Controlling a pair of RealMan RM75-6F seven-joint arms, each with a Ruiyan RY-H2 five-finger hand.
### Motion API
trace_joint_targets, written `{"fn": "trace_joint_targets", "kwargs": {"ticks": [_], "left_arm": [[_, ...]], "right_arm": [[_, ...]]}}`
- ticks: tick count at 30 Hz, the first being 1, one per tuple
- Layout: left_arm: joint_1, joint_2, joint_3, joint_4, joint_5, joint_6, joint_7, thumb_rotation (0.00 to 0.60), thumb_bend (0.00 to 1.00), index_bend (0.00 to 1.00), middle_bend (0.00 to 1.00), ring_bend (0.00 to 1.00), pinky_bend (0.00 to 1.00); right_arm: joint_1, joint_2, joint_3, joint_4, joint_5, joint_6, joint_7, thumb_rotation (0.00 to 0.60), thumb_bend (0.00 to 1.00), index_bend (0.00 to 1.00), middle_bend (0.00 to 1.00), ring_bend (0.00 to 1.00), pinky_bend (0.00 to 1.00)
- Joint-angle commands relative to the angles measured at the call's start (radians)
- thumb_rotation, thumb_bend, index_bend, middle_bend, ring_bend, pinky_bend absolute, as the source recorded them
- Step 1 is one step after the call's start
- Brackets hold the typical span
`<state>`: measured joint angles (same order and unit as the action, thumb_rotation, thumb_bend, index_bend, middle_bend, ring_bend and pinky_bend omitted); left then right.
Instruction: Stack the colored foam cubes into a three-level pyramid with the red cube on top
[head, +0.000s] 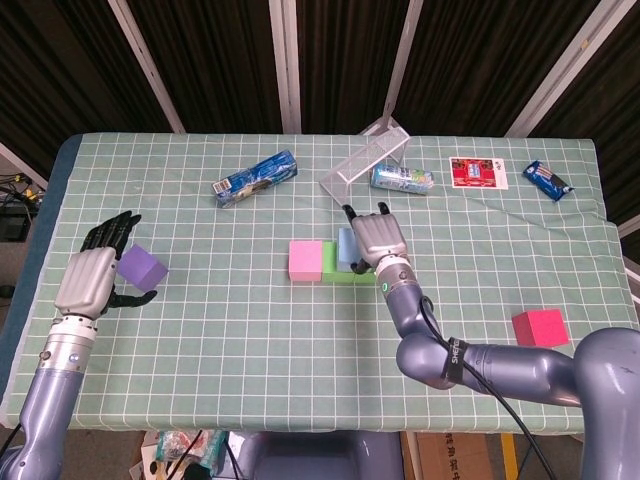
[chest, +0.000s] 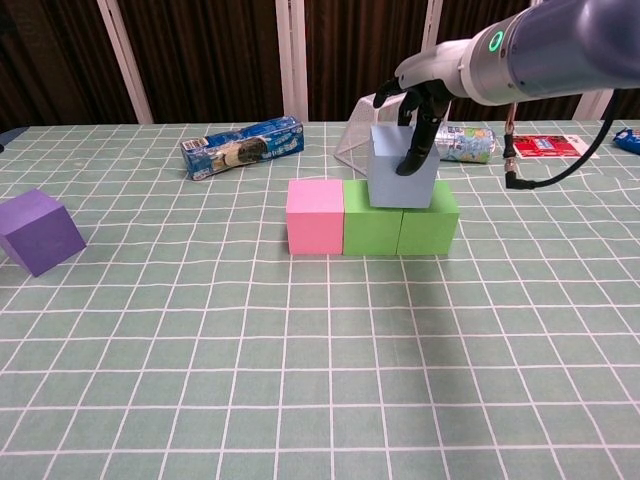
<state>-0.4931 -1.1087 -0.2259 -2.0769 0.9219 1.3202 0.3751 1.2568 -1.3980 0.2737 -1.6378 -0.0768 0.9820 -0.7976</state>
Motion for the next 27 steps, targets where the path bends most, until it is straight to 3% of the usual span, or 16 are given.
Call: {"fn": "trace_joint_targets", "kwargs": {"ticks": [1,27], "left_arm": [[0.0,0.0,0.001,-0.001,0.001,0.0,0.001,0.6,0.11,0.0,0.01,0.01,0.03],[0.0,0.002,0.003,-0.004,0.002,0.0,-0.001,0.6,0.11,0.0,0.01,0.01,0.03]], "right_arm": [[0.0,-0.001,-0.002,0.001,-0.001,-0.002,0.002,0.6,0.3,0.0,0.42,0.3,0.0],[0.01,0.014,-0.015,-0.006,0.013,0.0,0.001,0.6,0.3,0.0,0.42,0.3,0.0]]}}
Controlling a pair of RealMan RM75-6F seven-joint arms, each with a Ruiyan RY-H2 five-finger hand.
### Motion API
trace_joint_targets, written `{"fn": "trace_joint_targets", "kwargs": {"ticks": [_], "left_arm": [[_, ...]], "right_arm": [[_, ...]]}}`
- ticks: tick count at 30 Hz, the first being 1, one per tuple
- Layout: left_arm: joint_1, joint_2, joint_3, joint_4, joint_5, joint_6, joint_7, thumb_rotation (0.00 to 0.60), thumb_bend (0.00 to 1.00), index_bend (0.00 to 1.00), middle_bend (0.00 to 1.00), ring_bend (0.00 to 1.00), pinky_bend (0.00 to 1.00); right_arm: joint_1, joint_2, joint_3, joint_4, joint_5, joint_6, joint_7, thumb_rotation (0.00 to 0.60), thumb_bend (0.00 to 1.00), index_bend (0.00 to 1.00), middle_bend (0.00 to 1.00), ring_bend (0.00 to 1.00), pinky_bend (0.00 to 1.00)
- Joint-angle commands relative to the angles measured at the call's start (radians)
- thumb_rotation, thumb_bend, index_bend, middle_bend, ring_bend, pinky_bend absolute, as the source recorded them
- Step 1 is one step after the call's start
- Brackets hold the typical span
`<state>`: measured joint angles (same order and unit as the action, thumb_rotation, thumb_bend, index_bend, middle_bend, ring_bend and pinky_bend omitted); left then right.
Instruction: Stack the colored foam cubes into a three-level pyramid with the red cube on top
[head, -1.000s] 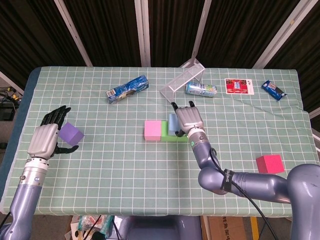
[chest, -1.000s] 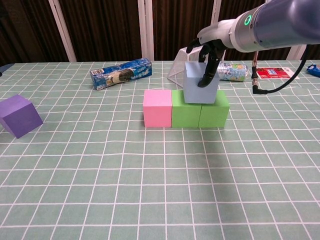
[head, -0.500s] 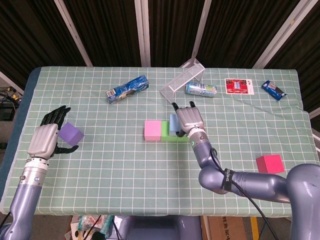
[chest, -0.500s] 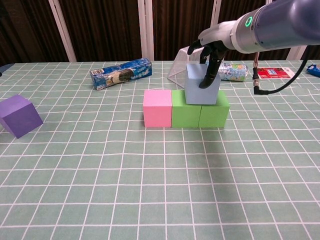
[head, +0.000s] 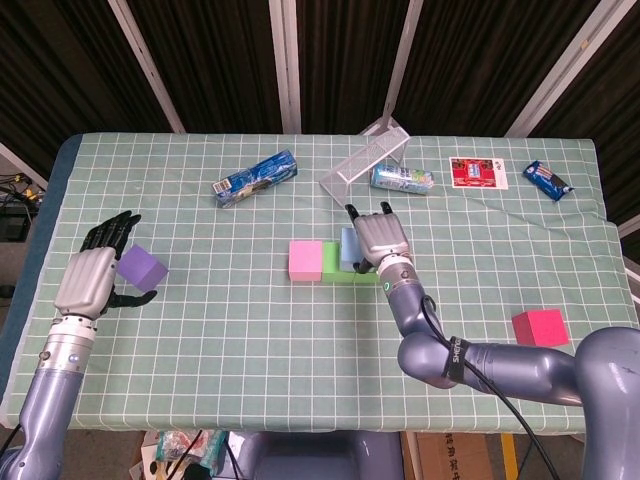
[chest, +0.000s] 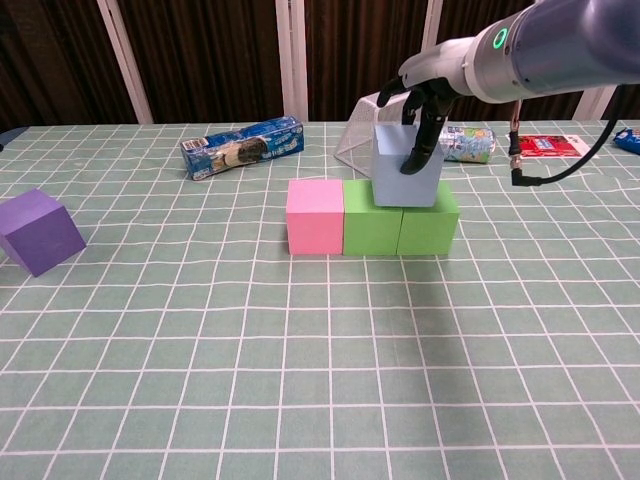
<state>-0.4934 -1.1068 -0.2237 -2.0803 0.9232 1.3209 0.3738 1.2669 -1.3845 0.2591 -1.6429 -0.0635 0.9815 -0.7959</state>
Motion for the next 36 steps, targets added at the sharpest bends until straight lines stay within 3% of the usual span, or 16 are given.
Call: {"fn": "trace_joint_targets", "kwargs": {"ticks": [1,36], "left_arm": [[0.0,0.0,0.001,-0.001,0.001,-0.001,0.001,0.6,0.11,0.0,0.01,0.01,0.03],[0.0,0.003,0.002,-0.004,0.006,0.001,-0.002,0.6,0.11,0.0,0.01,0.01,0.03]], "right_arm": [[0.0,0.001,-0.001,-0.002,-0.001,0.001,-0.001,0.6,0.3,0.0,0.42,0.3,0.0],[0.002,-0.008,-0.015,0.01,0.009,0.001,0.001,0.6,0.3,0.0,0.42,0.3,0.0]]}}
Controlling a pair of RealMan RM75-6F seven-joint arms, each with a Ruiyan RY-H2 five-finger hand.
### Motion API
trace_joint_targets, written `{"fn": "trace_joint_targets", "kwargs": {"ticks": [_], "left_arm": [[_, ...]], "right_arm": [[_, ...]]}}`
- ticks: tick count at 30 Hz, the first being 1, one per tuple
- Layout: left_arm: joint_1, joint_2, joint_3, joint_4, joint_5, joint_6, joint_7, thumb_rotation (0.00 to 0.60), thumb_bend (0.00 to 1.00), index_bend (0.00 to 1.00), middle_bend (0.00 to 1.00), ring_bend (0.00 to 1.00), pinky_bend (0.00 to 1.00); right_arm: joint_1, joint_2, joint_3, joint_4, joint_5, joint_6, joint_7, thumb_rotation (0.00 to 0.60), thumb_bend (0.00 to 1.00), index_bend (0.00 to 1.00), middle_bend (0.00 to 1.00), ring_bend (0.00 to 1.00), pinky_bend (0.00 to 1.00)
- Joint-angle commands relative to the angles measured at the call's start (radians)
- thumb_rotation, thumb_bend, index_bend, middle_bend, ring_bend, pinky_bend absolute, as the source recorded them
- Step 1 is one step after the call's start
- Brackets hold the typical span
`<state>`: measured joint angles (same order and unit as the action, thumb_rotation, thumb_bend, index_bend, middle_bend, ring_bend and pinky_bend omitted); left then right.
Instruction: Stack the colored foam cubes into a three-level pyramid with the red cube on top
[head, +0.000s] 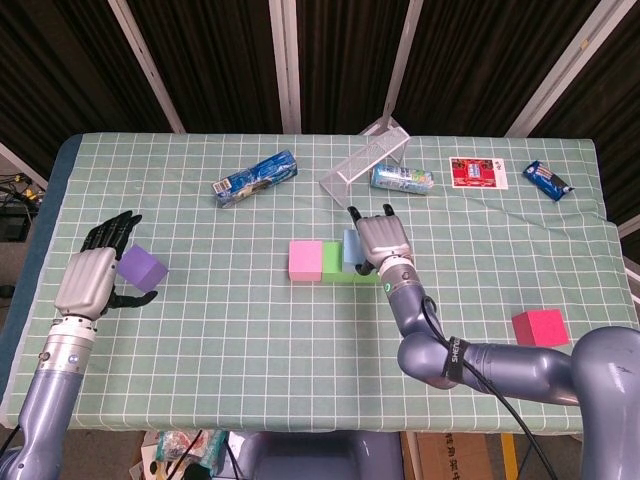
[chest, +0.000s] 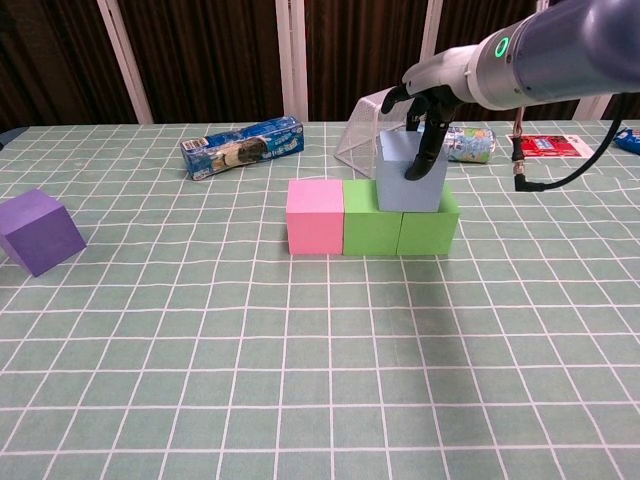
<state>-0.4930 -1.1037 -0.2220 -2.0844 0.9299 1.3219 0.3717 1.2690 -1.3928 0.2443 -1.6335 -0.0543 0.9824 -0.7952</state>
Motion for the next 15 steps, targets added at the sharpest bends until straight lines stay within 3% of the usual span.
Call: {"fn": "trace_joint_targets", "kwargs": {"ticks": [1,15], "left_arm": [[0.0,0.0,0.0,0.0,-0.001,-0.001,0.0,0.6,0.11,0.0,0.01,0.01,0.03],[-0.001,0.0,0.0,0.001,-0.003,-0.001,0.001,0.6,0.11,0.0,0.01,0.01,0.03]], "right_arm": [[0.0,0.0,-0.001,0.001,0.0,0.0,0.0,0.6,0.3,0.0,0.42,0.3,0.0],[-0.003,0.002,-0.005,0.0,0.009,-0.003,-0.002,0.6,0.3,0.0,0.42,0.3,0.0]]}}
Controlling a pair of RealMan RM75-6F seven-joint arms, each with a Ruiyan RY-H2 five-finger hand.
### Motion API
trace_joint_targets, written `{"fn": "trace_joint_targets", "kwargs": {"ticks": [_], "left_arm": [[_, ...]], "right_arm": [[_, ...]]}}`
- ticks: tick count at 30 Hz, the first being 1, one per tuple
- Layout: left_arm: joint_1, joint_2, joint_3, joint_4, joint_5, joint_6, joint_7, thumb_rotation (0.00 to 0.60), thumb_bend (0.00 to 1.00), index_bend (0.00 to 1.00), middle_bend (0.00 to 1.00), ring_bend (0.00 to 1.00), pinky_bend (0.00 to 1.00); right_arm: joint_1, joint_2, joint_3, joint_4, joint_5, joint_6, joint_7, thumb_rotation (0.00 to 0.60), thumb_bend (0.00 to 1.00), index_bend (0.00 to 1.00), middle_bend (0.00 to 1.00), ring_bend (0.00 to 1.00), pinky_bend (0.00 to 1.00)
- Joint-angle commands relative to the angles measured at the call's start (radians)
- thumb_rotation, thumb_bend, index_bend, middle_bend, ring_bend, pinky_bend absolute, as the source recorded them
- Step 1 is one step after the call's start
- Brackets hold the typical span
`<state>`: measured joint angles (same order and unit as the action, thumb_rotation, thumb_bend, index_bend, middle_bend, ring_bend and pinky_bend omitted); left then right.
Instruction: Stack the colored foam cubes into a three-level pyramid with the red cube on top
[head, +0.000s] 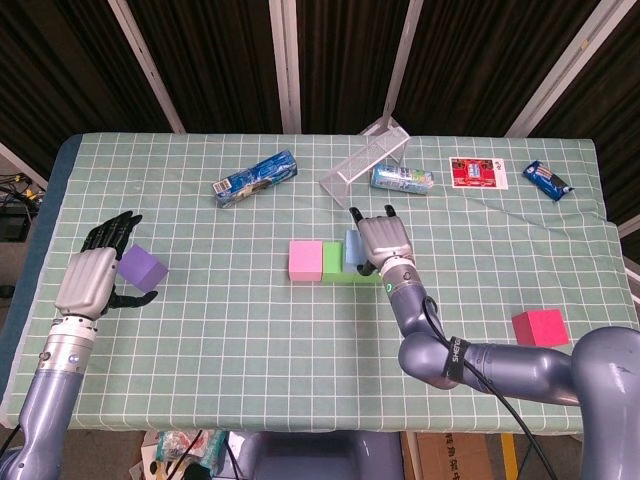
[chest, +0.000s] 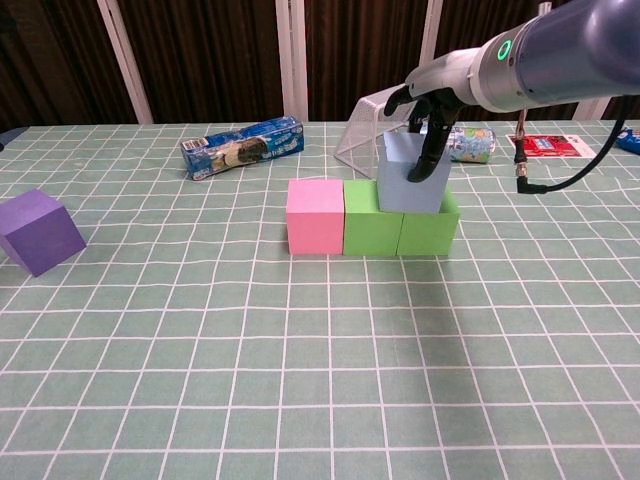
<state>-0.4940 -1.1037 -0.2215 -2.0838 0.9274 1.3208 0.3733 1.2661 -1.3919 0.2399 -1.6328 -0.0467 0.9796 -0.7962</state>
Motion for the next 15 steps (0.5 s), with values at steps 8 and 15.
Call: {"fn": "trace_joint_targets", "kwargs": {"ticks": [8,15], "left_arm": [[-0.001,-0.001,0.001,0.001,-0.001,-0.002,0.002,0.6,0.11,0.0,0.01,0.01,0.03],[-0.003,-0.002,0.001,0.004,-0.007,-0.004,0.004,0.6,0.11,0.0,0.01,0.01,0.03]], "right_arm": [[-0.002,0.005,-0.002,-0.002,0.001,-0.004,0.0,0.6,0.3,0.0,0.39,0.3,0.0],[-0.004,0.015,-0.001,-0.01,-0.008,-0.022,0.006,0.6,0.3,0.0,0.27,0.26,0.0]]}}
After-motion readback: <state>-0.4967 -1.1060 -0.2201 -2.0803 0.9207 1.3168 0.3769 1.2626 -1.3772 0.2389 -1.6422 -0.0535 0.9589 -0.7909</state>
